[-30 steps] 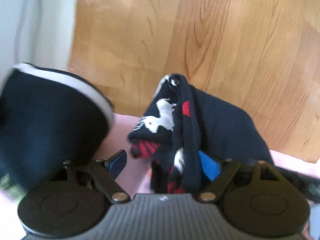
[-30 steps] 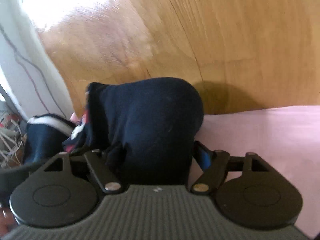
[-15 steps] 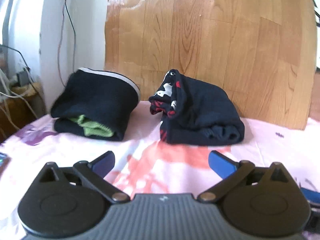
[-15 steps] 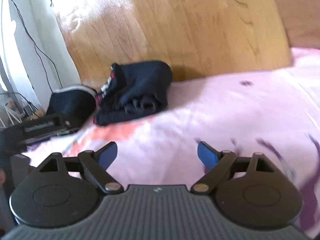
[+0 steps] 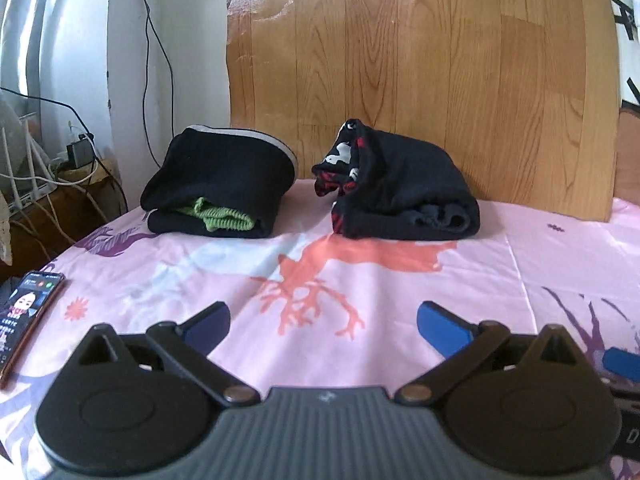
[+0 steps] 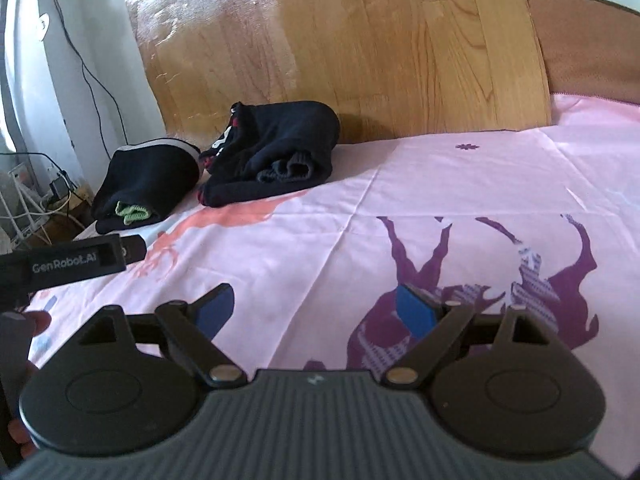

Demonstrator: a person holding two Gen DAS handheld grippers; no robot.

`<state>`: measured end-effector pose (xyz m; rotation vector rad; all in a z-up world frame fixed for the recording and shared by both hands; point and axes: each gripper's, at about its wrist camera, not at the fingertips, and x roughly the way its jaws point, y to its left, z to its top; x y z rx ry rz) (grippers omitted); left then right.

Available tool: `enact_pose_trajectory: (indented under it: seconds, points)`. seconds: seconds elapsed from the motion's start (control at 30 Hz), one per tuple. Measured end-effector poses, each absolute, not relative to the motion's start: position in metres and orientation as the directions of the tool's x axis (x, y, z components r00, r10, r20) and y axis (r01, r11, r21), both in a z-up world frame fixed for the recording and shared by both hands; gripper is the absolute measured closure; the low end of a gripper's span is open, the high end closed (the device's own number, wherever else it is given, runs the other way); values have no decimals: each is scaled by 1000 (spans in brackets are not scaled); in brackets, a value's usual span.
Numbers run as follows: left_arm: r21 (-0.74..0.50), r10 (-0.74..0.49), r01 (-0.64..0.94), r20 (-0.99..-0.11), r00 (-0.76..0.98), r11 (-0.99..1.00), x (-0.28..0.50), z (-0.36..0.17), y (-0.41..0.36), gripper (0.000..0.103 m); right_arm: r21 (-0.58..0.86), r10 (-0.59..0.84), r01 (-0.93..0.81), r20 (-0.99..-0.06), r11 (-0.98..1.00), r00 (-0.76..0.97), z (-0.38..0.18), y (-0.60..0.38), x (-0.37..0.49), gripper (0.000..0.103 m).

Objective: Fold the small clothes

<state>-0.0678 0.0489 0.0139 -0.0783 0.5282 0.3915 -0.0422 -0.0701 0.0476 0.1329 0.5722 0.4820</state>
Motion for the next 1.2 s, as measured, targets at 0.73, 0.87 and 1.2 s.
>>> enact_pose_trajectory:
  seconds: [0.73, 0.87, 1.2]
  points:
    - [6, 298, -354, -554, 777, 935, -41, -14, 51, 0, 170, 420, -389, -484, 905, 768, 52, -57, -26, 12]
    - [-37, 261, -345, -578, 773, 938, -36, -17, 57, 0, 176, 383, -341, -485, 923, 786, 50, -56, -17, 4]
    - [-7, 313, -384, -566, 763, 923, -38, -17, 54, 0, 265, 427, -340, -443, 902, 788, 50, -71, -21, 0]
